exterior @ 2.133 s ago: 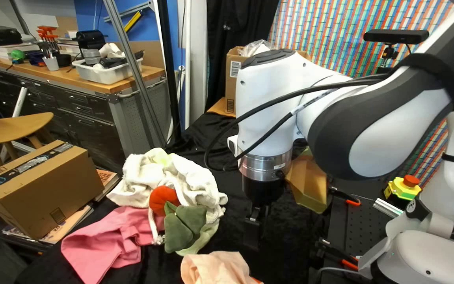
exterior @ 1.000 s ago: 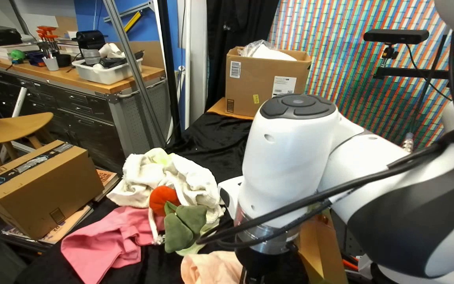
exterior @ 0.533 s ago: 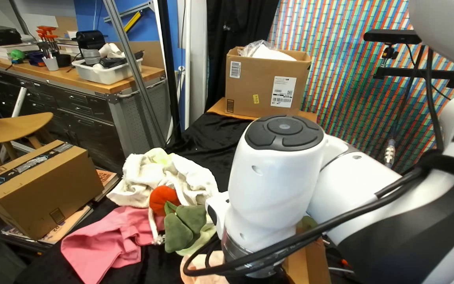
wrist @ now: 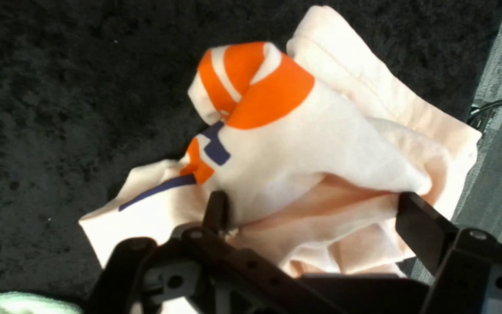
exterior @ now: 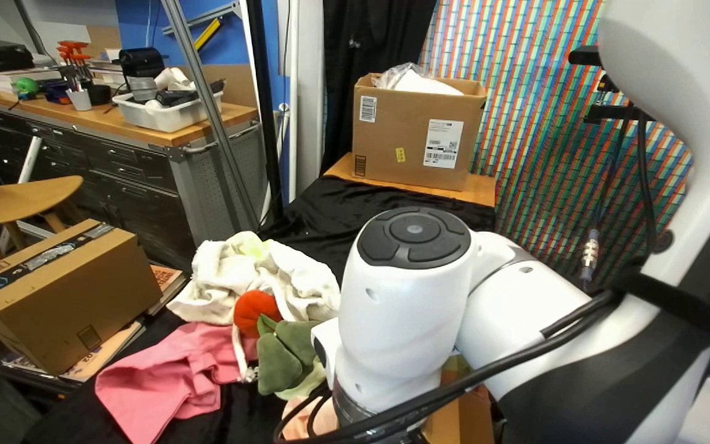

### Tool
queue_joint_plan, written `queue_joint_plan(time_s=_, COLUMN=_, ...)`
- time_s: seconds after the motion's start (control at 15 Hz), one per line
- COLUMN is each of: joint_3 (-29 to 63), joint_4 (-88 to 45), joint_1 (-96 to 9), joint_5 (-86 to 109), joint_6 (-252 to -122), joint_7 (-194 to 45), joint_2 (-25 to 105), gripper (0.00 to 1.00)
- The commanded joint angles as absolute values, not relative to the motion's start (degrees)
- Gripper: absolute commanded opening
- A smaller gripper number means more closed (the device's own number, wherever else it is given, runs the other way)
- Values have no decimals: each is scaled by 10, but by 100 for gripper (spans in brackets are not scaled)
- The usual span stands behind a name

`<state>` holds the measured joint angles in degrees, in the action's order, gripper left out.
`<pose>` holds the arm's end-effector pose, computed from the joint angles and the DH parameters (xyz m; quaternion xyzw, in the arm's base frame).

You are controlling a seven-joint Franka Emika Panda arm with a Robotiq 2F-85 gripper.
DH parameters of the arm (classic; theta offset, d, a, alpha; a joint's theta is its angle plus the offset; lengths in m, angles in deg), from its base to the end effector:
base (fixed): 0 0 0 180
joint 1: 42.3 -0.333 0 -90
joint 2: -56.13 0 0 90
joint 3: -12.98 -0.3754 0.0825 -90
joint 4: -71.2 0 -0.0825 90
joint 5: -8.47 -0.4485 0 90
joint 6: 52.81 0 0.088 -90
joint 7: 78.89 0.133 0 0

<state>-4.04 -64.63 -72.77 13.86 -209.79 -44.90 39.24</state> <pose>0.3767 0.4230 0.1889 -0.9872 -0.1516 -0.0198 0.0461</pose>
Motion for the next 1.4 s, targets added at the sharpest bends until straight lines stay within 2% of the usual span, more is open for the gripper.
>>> queue_joint_plan(time_s=0.0, joint_3=-26, joint_4=-634, joint_1=-744, joint_5=143, joint_6=-2108, joint_7=-443, joint_2=377, gripper=100)
queue_joint_plan(time_s=0.07, joint_3=-24, joint_4=-633, joint_1=-746, joint_5=142, joint_6=-2108, joint_7=-444, joint_2=375, gripper=99)
queue_joint_plan(time_s=0.2, joint_3=-25, joint_4=-634, joint_1=-745, joint_5=138, joint_6=-2107, joint_7=-448, joint_2=376, gripper=74)
queue_joint_plan(time_s=0.27, joint_3=-26, joint_4=-634, joint_1=-744, joint_5=136, joint_6=-2107, joint_7=-450, joint_2=377, gripper=69)
queue_joint_plan(time_s=0.4, joint_3=-25, joint_4=-636, joint_1=-743, joint_5=135, joint_6=-2107, joint_7=-450, joint_2=379, gripper=49)
queue_joint_plan(time_s=0.73, joint_3=-27, joint_4=-637, joint_1=-740, joint_5=132, joint_6=-2105, joint_7=-453, joint_2=387, gripper=10)
queue_joint_plan(time_s=0.87, joint_3=-30, joint_4=-636, joint_1=-737, joint_5=127, joint_6=-2103, joint_7=-459, joint_2=390, gripper=5)
queue_joint_plan(time_s=1.0, joint_3=-38, joint_4=-638, joint_1=-731, joint_5=116, joint_6=-2100, joint_7=-469, joint_2=398, gripper=9)
queue_joint_plan(time_s=1.33, joint_3=-49, joint_4=-642, joint_1=-714, joint_5=87, joint_6=-2093, joint_7=-485, joint_2=433, gripper=8)
